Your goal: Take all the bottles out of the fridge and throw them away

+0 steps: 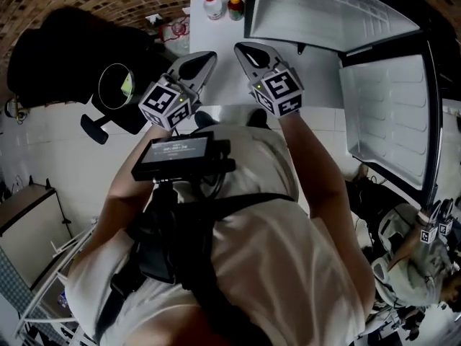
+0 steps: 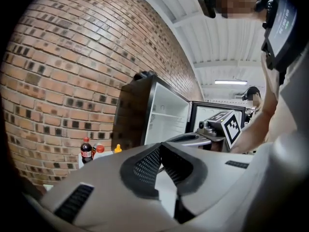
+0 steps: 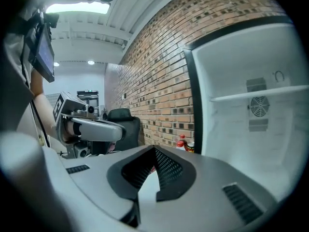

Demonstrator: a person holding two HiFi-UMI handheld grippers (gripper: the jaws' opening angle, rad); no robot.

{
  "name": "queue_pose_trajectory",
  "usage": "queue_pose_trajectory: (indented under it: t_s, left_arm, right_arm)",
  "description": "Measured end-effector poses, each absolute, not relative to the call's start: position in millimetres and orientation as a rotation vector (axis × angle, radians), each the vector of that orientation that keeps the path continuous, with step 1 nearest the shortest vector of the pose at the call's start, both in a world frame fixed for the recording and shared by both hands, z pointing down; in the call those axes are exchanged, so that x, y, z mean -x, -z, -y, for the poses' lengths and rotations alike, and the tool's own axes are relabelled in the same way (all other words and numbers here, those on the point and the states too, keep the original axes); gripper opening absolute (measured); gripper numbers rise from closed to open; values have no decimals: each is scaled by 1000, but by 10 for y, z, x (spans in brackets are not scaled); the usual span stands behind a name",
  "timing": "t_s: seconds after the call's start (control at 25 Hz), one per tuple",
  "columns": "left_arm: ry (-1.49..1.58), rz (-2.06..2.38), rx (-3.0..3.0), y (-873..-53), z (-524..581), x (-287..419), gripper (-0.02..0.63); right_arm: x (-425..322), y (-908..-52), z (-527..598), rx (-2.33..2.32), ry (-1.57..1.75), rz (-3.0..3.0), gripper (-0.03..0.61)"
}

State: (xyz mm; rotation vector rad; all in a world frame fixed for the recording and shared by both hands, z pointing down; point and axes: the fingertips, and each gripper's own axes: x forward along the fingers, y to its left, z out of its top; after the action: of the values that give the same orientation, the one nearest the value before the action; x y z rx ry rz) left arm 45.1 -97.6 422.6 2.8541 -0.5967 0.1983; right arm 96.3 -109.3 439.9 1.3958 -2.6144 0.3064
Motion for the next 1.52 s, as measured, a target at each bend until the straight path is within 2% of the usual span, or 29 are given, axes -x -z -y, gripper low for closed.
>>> queue_pose_trajectory:
  t_s: [0.32, 0.56, 1.52]
  left_arm:
    - [-206, 461, -2890, -4206, 831, -1203, 0]
    - [-220, 402, -2910, -4199, 729, -1532, 0]
    - [-235, 327, -2936, -4267, 371, -2207, 0]
  right_arm:
    - [-1852, -4300, 880, -1577, -287, 2541, 2]
    - [-2203, -4250, 744, -1652, -284, 2519, 2]
    - [-2806, -4332, 311, -1727, -292, 2493, 2]
